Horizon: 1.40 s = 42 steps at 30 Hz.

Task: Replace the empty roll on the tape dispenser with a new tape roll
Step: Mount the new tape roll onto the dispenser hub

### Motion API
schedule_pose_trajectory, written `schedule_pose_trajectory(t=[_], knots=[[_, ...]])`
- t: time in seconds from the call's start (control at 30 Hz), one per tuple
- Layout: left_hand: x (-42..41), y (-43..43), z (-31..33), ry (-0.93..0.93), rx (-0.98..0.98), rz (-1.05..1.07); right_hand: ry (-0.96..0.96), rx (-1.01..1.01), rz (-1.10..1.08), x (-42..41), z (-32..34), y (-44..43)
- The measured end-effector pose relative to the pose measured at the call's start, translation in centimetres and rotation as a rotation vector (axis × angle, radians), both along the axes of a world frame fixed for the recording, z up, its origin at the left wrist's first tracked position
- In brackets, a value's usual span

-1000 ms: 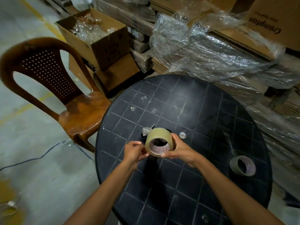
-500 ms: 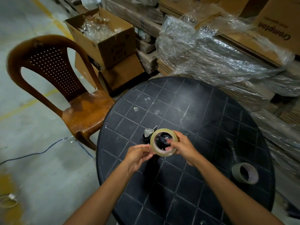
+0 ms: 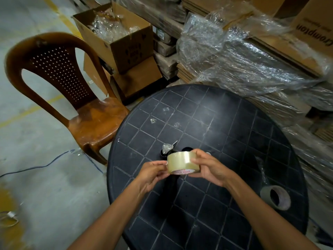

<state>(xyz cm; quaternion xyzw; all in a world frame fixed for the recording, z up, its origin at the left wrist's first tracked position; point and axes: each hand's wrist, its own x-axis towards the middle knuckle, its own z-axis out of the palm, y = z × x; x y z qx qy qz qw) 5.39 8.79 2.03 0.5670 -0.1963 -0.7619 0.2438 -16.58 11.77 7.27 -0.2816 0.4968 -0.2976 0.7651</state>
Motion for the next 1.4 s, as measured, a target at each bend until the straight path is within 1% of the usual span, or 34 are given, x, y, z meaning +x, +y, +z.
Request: schedule_pose_trajectory(t=[0.03, 0.1, 0.17, 0.23, 0.3, 0.37, 0.43, 0.5, 0.6, 0.77, 0.87, 0.93, 1.03, 1.1, 1.23, 1.3, 1.33, 1.4], knots=[[0.0, -0.2, 0.1, 0.01, -0.004, -0.022, -0.016, -0.004, -0.004, 0.0, 0.1, -0.2], [0.0, -0.7, 0.4, 0.037, -0.006, -0.052, 0.042, -0.037, 0.0, 0.0, -0.1, -0.4], [-0.2, -1.1, 0.8, 0.039, -0.002, -0.042, 0.14, -0.056, 0.024, 0.3, -0.2, -0.7], [-0.4, -1.5, 1.0, -0.002, -0.026, 0.016, 0.277, -0.1, 0.049, 0.8, -0.3, -0.9], [-0.3, -2.0, 1.0, -0.018, -0.057, 0.063, 0.437, -0.145, 0.011, 1.5, -0.6, -1.5], [0.0, -2.4, 1.0, 0.029, -0.049, 0.067, 0.509, -0.117, -0.06, 2.0, -0.9, -2.0], [0.2, -2.8, 0.9, 0.088, -0.015, 0.068, 0.508, -0.073, -0.086, 2.3, -1.1, -2.5], [0.2, -3.2, 0.5, 0.096, 0.025, 0.067, 0.526, -0.074, -0.066, 2.4, -1.3, -2.8], [-0.2, -3.8, -0.1, 0.022, 0.056, 0.053, 0.576, -0.103, -0.051, 2.6, -1.8, -3.2], [0.3, -4.8, 0.4, -0.095, 0.01, 0.029, 0.652, -0.093, -0.113, 1.8, -2.2, -3.4], [2.1, -5.9, 0.1, -0.136, 0.02, 0.036, 0.757, -0.086, -0.055, -0.2, -2.4, -3.0], [2.5, -6.1, 0.2, -0.115, 0.032, -0.045, 0.729, -0.035, -0.026, -1.1, -2.7, -2.6], [1.5, -5.7, 0.4, -0.07, 0.028, -0.138, 0.673, 0.022, -0.104, -1.5, -3.4, -2.5], [0.8, -5.5, 0.2, -0.092, 0.001, -0.107, 0.681, 0.037, -0.146, -1.6, -3.9, -2.6], [1.4, -5.9, -1.4, -0.299, -0.075, -0.016, 0.713, 0.016, -0.211, -2.0, -4.6, -2.7], [1.9, -5.7, -1.9, -0.334, -0.113, -0.01, 0.746, -0.004, -0.208, -1.9, -4.8, -2.8], [1.9, -5.5, -1.9, -0.347, -0.154, -0.018, 0.766, -0.016, -0.196, -1.8, -4.9, -2.9], [1.6, -5.2, -1.8, -0.386, -0.296, -0.045, 0.796, -0.039, -0.169, -1.4, -5.0, -3.2]])
